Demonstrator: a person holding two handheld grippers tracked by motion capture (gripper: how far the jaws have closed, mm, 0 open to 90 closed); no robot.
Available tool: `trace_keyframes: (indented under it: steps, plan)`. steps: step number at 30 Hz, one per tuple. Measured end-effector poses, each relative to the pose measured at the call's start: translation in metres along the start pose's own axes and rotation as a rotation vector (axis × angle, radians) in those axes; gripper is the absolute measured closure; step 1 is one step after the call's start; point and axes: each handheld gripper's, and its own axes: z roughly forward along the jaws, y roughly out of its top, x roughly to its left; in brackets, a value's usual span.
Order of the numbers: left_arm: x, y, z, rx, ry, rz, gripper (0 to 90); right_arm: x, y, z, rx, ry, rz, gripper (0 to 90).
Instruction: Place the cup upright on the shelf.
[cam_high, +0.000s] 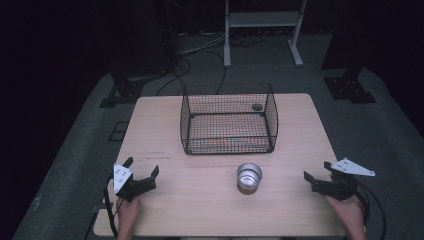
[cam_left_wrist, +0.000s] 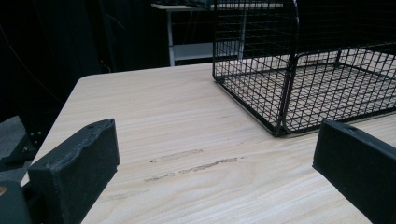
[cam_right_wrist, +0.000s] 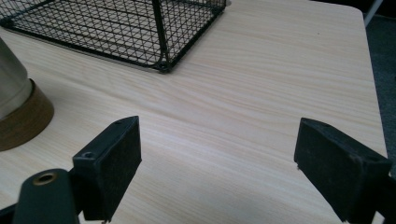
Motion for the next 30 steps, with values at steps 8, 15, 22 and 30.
trace_keyframes:
  steps: [8,15,22,30]
  plan:
    - [0.000,0.000,0.000,0.001,0.002,-0.003,0.0,0.005,0.006,-0.002,0.004,0.019,-0.021,14.1]
    - [0.000,0.000,0.000,0.000,0.002,-0.004,0.0,0.013,0.012,-0.005,-0.001,0.055,-0.034,14.1]
    - [0.001,0.000,0.000,0.001,0.003,-0.012,0.0,0.032,0.020,-0.005,0.010,0.088,-0.084,13.8]
    - [0.001,0.000,0.000,0.001,0.003,-0.011,0.0,0.057,0.026,-0.001,0.013,0.154,-0.130,13.6]
